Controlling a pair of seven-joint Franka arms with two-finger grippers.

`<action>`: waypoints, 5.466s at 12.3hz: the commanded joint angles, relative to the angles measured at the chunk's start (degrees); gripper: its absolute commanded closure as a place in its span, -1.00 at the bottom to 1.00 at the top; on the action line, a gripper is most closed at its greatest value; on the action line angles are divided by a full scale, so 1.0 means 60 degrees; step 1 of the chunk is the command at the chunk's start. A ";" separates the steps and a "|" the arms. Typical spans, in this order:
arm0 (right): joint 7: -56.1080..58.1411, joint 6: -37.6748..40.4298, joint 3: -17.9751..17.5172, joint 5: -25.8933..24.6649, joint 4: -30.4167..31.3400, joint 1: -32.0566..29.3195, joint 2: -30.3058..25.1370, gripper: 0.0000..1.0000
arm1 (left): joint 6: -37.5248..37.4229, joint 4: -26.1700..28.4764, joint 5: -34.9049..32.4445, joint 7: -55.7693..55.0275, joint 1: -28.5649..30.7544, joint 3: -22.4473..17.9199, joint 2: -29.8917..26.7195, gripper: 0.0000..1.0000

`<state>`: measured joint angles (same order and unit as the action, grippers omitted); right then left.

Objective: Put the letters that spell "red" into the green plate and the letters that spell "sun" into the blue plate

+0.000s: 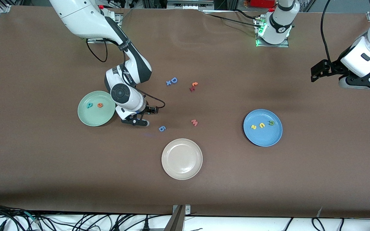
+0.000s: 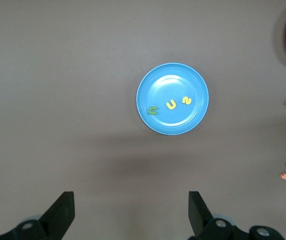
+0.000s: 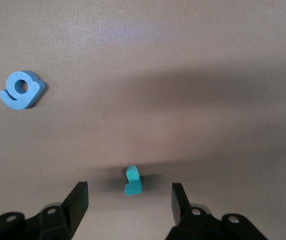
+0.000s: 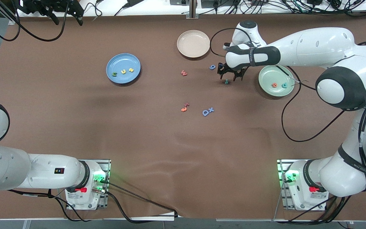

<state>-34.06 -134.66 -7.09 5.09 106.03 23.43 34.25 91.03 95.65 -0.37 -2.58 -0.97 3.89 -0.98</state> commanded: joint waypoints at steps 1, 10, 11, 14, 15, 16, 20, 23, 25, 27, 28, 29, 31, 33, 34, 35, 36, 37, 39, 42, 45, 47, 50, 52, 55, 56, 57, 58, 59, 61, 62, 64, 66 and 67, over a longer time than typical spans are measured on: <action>-0.0021 -0.0232 -0.0005 -0.0175 -0.0050 0.0020 0.0238 -0.51 | -0.0230 -0.0209 0.0165 -0.0082 -0.0058 0.0011 -0.0041 -1.00; -0.0036 -0.0247 -0.0005 -0.0175 0.0053 0.0064 0.0326 0.62 | -0.0421 -0.0209 0.0107 0.0020 -0.0102 0.0070 -0.0056 -1.00; -0.0036 -0.0247 -0.0005 -0.0175 0.0053 0.0064 0.0326 0.76 | -0.0406 -0.0209 0.0106 0.0035 -0.0087 0.0070 -0.0041 -1.00; -0.0022 -0.0160 -0.0005 -0.0175 0.0053 0.0035 0.0283 0.96 | -0.0391 -0.0238 0.0092 0.0035 -0.0073 0.0055 0.0003 -1.00; -0.0036 0.0029 -0.0005 -0.0175 0.0053 0.0006 0.0152 0.96 | -0.0391 -0.0296 0.0092 0.0035 -0.0073 0.0055 0.0032 -1.00; -0.0007 0.0553 0.0082 -0.0160 0.0038 -0.0038 -0.0125 0.96 | -0.0391 -0.0297 0.0092 0.0035 -0.0073 0.0055 0.0032 -1.00; 0.0971 0.3074 0.1310 -0.0160 -0.0094 -0.0038 -0.1444 0.96 | -0.0420 -0.0370 0.0106 -0.0009 -0.0073 0.0055 0.0017 -1.00; 0.2200 0.3898 0.2350 -0.0160 0.0168 -0.0038 -0.1637 0.96 | -0.0450 -0.0370 0.0106 -0.0009 -0.0058 0.0026 -0.0012 -1.00; 0.3429 0.3622 0.3010 -0.0116 0.0550 -0.0053 -0.1506 0.96 | -0.0625 -0.0385 0.0106 -0.0024 -0.0058 0.0055 -0.0026 -1.00; 0.3728 0.2907 0.3101 -0.0043 0.1119 -0.0068 -0.1417 0.96 | -0.0698 -0.0399 0.0106 -0.0024 -0.0058 0.0055 -0.0026 -1.00; 0.3729 0.2453 0.3101 0.0001 0.1383 -0.0068 -0.1388 0.96 | -0.0699 -0.0501 0.0106 -0.0024 -0.0058 0.0040 -0.0026 -1.00; 0.3729 0.2303 0.3086 0.0001 0.1458 -0.0068 -0.1344 0.96 | -0.0786 -0.0720 0.0106 -0.0024 -0.0072 0.0040 0.0032 -1.00; 0.3729 0.2287 0.3071 0.0016 0.1474 -0.0068 -0.1256 0.91 | -0.0845 -0.0824 0.0106 -0.0024 -0.0116 0.0040 0.0047 -1.00; 0.3656 0.2302 0.3057 0.0016 0.1445 -0.0068 -0.1270 -0.58 | -0.0845 -0.0824 0.0106 -0.0024 -0.0117 0.0040 0.0047 -1.00; 0.3626 0.2389 0.3057 0.0016 0.1372 -0.0068 -0.1358 -0.98 | -0.0845 -0.0824 0.0106 -0.0024 -0.0117 0.0040 0.0047 -1.00; 0.3641 0.2549 0.3057 0.0016 0.1270 -0.0068 -0.1590 -0.99 | -0.0860 -0.0824 0.0106 -0.0024 -0.0117 0.0040 0.0047 -1.00; 0.3641 0.3044 0.3071 0.0030 0.0993 -0.0068 -0.1839 -0.99 | -0.0860 -0.0824 0.0106 -0.0024 -0.0117 0.0040 0.0047 -1.00; 0.3568 0.3846 0.3115 0.0030 0.0512 -0.0068 -0.2045 -0.99 | -0.0860 -0.0810 0.0106 -0.0024 -0.0117 0.0040 0.0047 -1.00; 0.3553 0.5749 0.3378 0.0030 -0.0892 -0.0068 -0.2266 -0.99 | -0.0860 -0.0810 0.0106 -0.0024 -0.0117 0.0040 0.0047 -1.00; 0.3582 0.7629 0.3701 0.0016 -0.2608 -0.0068 -0.2616 -0.99 | -0.0860 -0.0824 0.0106 -0.0024 -0.0117 0.0040 0.0047 -1.00; 0.3640 0.8554 0.3950 -0.0101 -0.3447 -0.0068 -0.3275 -0.99 | -0.0860 -0.0824 0.0106 -0.0024 -0.0102 0.0040 0.0047 -1.00; 0.3670 0.8571 0.4184 -0.0261 -0.3448 -0.0053 -0.3656 -1.00 | -0.0860 -0.0810 0.0106 -0.0024 -0.0102 0.0040 0.0047 -1.00; 0.3728 0.8454 0.4200 -0.0526 -0.3448 -0.0242 -0.3980 -1.00 | -0.0860 -0.0810 0.0121 -0.0024 -0.0102 0.0040 0.0047 -1.00; 0.3729 0.8410 0.4039 -0.0497 -0.3448 -0.0550 -0.3980 -1.00 | -0.0860 -0.0810 0.0121 -0.0024 -0.0102 0.0040 0.0047 -1.00; 0.3656 0.8308 0.1589 -0.0845 -0.3448 -0.2797 -0.4010 -1.00 | -0.0860 -0.0810 0.0121 -0.0024 -0.0102 0.0040 0.0047 -1.00; 0.3612 0.8250 0.0664 -0.1196 -0.3434 -0.3547 -0.4169 -1.00 | -0.0874 -0.0810 0.0121 -0.0024 -0.0102 0.0040 0.0047 -1.00; 0.3597 0.8118 0.0219 -0.1316 -0.3317 -0.3960 -0.4229 -1.00 | -0.0875 -0.0810 0.0121 -0.0024 -0.0102 0.0055 0.0047 -1.00; 0.3597 0.7900 0.0172 -0.1332 -0.3055 -0.4051 -0.4389 -1.00 | -0.0875 -0.0810 0.0121 -0.0024 -0.0102 0.0040 0.0047 -1.00; 0.3582 0.7578 0.0171 -0.1332 -0.2661 -0.4038 -0.4637 -1.00 | -0.0875 -0.0810 0.0121 -0.0024 -0.0102 0.0040 0.0047 -1.00; 0.3597 0.7297 0.0171 -0.1332 -0.2510 -0.4067 -0.4742 -1.00 | -0.0875 -0.0810 0.0121 -0.0024 -0.0102 0.0055 0.0047 -1.00; 0.3611 0.7297 0.0186 -0.1317 -0.2525 -0.4052 -0.4699 -1.00 | -0.0875 -0.0810 0.0121 -0.0024 -0.0102 0.0040 0.0047 -1.00; 0.3568 0.7253 0.0186 -0.1303 -0.2584 -0.4023 -0.4654 -1.00 | -0.0875 -0.0810 0.0121 -0.0024 -0.0102 0.0040 0.0047 -1.00; 0.3495 0.7253 0.0186 -0.1259 -0.2613 -0.4023 -0.4640 -1.00 | -0.0875 -0.0810 0.0121 -0.0024 -0.0102 0.0040 0.0047 -1.00; 0.3248 0.7253 0.0186 -0.1230 -0.2628 -0.4023 -0.4640 -1.00 | -0.0875 -0.0810 0.0135 -0.0024 -0.0102 0.0040 0.0047 -1.00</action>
<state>-12.94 -90.34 -5.04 -2.06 88.79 0.16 7.87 86.81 91.98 -0.37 -2.63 -1.46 4.31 -1.02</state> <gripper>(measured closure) 0.000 0.000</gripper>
